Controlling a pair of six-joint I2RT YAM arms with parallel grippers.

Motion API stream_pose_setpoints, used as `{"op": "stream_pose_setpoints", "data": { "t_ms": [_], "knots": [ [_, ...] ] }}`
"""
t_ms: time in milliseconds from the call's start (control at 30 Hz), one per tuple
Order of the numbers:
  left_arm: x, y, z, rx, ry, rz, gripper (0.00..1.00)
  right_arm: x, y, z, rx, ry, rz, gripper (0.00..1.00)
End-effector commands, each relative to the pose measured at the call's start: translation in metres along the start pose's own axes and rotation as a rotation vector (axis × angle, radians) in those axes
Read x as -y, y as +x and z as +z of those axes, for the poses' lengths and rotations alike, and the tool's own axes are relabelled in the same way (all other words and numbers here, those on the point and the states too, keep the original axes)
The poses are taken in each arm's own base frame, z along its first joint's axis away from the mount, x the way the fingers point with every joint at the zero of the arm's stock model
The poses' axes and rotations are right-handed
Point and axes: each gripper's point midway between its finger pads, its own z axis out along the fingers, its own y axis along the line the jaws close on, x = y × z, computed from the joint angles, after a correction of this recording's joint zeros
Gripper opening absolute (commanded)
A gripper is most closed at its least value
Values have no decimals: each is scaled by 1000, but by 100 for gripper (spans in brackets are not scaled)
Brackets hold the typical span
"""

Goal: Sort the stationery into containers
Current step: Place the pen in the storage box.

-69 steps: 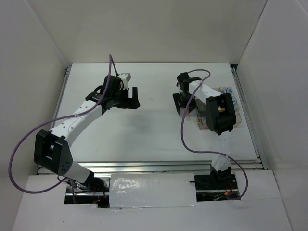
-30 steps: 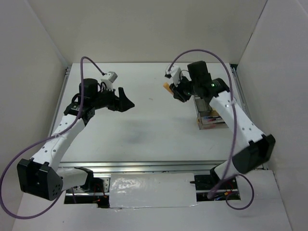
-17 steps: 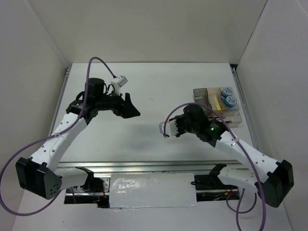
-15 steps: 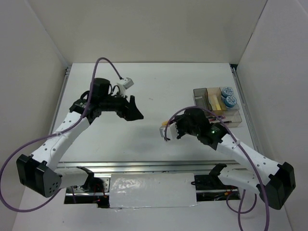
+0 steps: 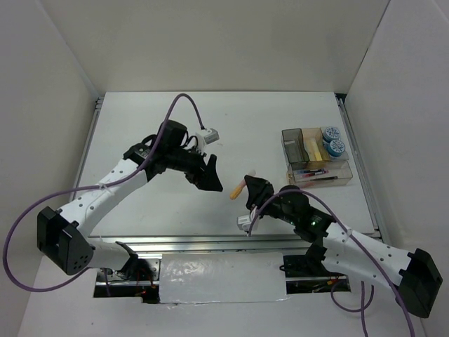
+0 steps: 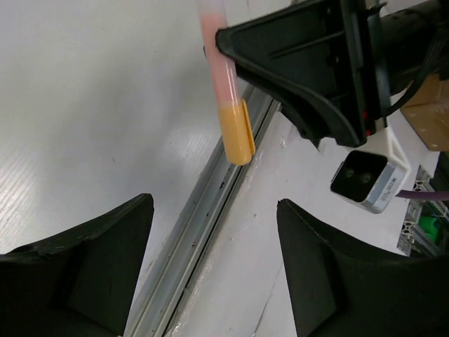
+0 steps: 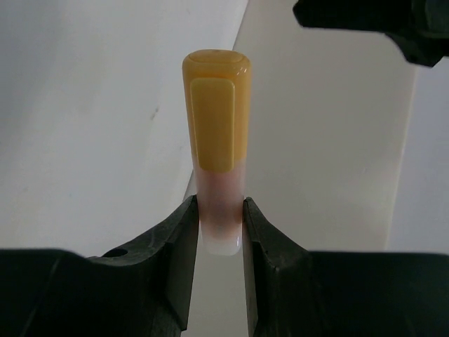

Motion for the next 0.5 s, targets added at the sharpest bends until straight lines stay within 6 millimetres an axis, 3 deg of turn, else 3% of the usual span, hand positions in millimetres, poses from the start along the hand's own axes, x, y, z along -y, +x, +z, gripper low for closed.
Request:
{"op": "stream_pose_setpoints", "data": {
  "t_ms": [0,333,467],
  "knots": [
    [22,-23,-2,49,97,-6,83,44,-8,-9,-3,214,-92,0],
    [8,-29,19,28,94,-149,81,42,-40,-20,89,316,-179,0],
    [12,-38,21,31,124,-150,77,37,-49,-23,121,297,-184,0]
  ]
}}
